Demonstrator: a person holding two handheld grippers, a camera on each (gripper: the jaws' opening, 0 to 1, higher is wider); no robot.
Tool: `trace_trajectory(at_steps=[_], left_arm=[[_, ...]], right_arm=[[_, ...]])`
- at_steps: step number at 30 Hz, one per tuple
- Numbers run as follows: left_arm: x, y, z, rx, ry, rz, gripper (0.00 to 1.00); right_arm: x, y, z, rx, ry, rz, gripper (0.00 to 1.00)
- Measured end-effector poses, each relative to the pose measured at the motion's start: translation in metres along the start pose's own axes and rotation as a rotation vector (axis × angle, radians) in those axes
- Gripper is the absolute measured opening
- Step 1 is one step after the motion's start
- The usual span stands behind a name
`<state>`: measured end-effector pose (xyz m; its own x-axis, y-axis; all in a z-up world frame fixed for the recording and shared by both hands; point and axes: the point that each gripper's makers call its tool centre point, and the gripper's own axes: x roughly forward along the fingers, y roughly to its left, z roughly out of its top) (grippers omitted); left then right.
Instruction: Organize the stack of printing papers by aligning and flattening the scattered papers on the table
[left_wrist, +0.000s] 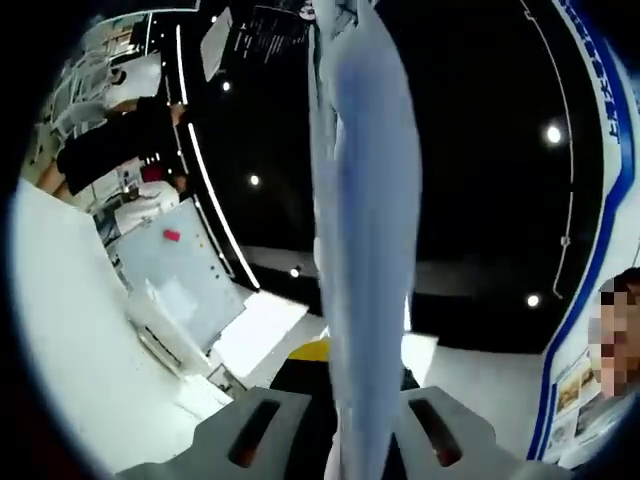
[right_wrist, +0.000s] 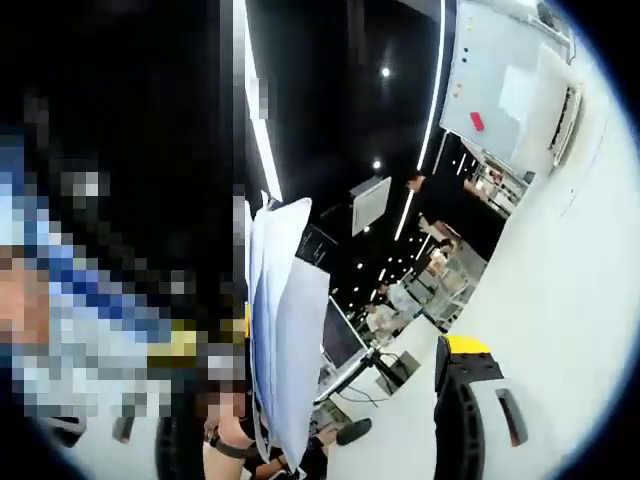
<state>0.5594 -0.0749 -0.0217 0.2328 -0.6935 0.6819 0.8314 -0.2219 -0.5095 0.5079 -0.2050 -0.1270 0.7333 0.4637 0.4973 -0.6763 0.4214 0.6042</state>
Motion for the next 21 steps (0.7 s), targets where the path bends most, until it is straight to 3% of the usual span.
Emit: trace_trajectory(at_steps=[2,4,6,10,14,15,18,21], left_arm=[[0.001,-0.001,-0.005,0.02,0.046,-0.007,0.06],[0.004,-0.003,-0.016,0.095,0.163,-0.025,0.06],[0.008,-0.002,-0.024,0.127,0.242,-0.053,0.06],[0.013,-0.004,-0.046,0.173,0.387,-0.139,0.06],[0.01,0.001,-0.082,0.23,0.581,-0.214,0.06],[0.01,0.003,-0.09,0.241,0.61,-0.222,0.06],[0.011,0.001,-0.109,0.247,0.658,-0.275,0.06],[0.009,0.001,-0.125,0.306,0.701,-0.322,0.06]], right_arm=[[-0.012,-0.003,0.026,-0.093,-0.023,-0.023,0.9],[-0.021,0.0,0.051,-0.173,-0.026,-0.029,0.9],[-0.023,0.01,0.061,-0.237,0.045,-0.01,0.9],[-0.018,0.013,0.058,-0.419,0.269,-0.031,0.86],[-0.018,0.01,0.039,-0.482,0.451,-0.022,0.78],[-0.02,0.011,0.028,-0.506,0.516,0.016,0.72],[-0.03,0.0,0.006,-0.544,0.651,0.031,0.52],[-0.038,-0.013,-0.005,-0.613,0.704,0.033,0.21]])
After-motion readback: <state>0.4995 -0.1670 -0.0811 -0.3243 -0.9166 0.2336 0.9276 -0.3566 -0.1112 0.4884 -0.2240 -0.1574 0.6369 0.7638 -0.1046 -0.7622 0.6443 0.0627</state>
